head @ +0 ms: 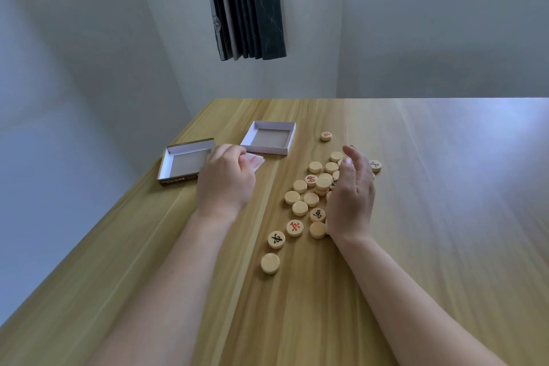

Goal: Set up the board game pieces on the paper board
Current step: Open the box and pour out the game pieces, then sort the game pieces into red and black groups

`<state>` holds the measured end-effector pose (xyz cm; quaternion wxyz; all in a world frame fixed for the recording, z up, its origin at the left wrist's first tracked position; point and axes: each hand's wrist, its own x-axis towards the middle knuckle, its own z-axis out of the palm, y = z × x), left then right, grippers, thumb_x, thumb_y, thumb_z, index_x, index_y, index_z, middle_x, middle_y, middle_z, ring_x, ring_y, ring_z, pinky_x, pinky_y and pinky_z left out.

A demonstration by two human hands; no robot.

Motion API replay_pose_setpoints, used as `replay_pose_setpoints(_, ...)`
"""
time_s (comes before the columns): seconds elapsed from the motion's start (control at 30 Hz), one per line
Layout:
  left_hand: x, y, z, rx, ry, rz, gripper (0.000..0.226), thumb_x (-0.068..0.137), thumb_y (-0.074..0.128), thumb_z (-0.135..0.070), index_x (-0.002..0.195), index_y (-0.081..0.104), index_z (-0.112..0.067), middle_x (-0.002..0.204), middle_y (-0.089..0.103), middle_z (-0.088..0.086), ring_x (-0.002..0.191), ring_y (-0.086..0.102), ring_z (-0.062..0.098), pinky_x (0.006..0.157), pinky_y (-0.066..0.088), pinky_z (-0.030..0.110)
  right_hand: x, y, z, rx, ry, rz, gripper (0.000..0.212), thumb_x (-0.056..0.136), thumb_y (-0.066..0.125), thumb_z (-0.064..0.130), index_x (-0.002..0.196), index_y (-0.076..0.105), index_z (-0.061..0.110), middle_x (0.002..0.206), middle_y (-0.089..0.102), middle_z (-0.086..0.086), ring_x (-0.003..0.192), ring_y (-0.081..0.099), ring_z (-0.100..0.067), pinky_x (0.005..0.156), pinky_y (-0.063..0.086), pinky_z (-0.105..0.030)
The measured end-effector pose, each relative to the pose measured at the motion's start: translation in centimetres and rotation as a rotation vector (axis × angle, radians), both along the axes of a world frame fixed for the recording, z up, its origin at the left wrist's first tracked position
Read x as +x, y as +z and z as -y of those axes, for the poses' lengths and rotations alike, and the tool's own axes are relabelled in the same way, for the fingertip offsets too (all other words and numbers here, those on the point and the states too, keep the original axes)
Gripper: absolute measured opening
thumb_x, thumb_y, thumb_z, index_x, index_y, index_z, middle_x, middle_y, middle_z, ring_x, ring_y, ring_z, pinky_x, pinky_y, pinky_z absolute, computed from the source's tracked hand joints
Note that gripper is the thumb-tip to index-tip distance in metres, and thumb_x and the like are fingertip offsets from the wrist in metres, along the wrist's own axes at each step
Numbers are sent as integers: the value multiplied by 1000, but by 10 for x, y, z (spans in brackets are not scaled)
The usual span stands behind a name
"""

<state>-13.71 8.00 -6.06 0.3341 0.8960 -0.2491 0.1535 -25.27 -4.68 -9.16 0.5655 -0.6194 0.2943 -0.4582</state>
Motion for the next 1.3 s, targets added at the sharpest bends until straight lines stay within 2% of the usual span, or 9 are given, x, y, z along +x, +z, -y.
replay_pose_setpoints(0.13, -26, -10, -36, 140, 71, -67, 36, 95, 38, -13, 123, 61, -14, 137, 51, 1, 122, 44, 27, 102, 35, 36, -7, 2, -6, -71, -29, -59, 44, 89, 32, 33, 125, 56, 24, 136, 51, 4, 129, 41, -11, 110, 31, -41)
replay_pose_setpoints(0.27, -54, -19, -47, 288, 160, -227, 45, 100, 28, -30, 141, 46, -22, 155, 31, 3, 141, 26, 25, 116, 17, 42, -22, 3, -11, -161, -28, -136, 46, 86, 35, 27, 127, 55, 21, 139, 48, 4, 131, 38, -10, 112, 28, -40)
replay_pose_setpoints(0.4, -81, -25, -40, 209, 52, -370, 49, 102, 25, -28, 147, 36, -12, 158, 26, 9, 146, 16, 21, 119, 9, 35, -51, 3, -21, -301, 20, -245, 38, 88, 45, 13, 123, 58, 18, 138, 48, 3, 131, 36, -14, 113, 26, -34)
replay_pose_setpoints(0.5, -104, -29, -40, 148, 7, -387, 49, 101, 26, -21, 148, 32, -6, 158, 23, 11, 147, 14, 21, 119, 9, 32, -79, -3, -28, -443, 88, -440, 39, 87, 50, 9, 125, 58, 17, 137, 47, 2, 128, 37, -21, 111, 27, -33)
replay_pose_setpoints(0.77, -164, -41, -62, 148, -92, -194, 48, 95, 42, -13, 143, 41, -6, 152, 36, 10, 141, 29, 21, 115, 19, 27, -150, -6, -50, -694, 274, -881, 45, 94, 40, 28, 139, 44, 22, 148, 37, 4, 137, 27, -18, 114, 18, -32)
replay_pose_setpoints(0.93, -177, -35, -71, 176, -203, -133, 39, 93, 49, -11, 131, 58, -13, 139, 52, 5, 129, 41, 24, 109, 28, 29, -183, -3, -63, -710, 289, -915, 42, 98, 35, 32, 138, 45, 23, 150, 35, 7, 141, 24, -15, 116, 15, -32)
replay_pose_setpoints(1.07, -181, -31, -75, 110, -248, -148, 26, 89, 59, -15, 111, 68, -24, 112, 65, -11, 114, 49, 17, 101, 39, 34, -188, 0, -64, -673, 281, -891, 43, 98, 36, 31, 140, 43, 22, 148, 38, 6, 139, 27, -17, 115, 18, -33)
replay_pose_setpoints(1.17, -181, -28, -77, 18, -243, -251, 26, 86, 64, -17, 108, 70, -29, 91, 56, -22, 109, 54, 12, 99, 43, 31, -180, 0, -63, -737, 269, -930, 45, 96, 36, 29, 141, 40, 23, 148, 37, 4, 136, 31, -21, 110, 20, -39)
replay_pose_setpoints(1.3, -175, -30, -78, -23, -257, -328, 46, 82, 60, -6, 119, 65, -34, 100, 63, -17, 102, 56, 12, 101, 44, 34, -162, 0, -54, -835, 277, -954, 49, 95, 38, 26, 143, 33, 23, 150, 33, 2, 134, 34, -25, 108, 26, -45)
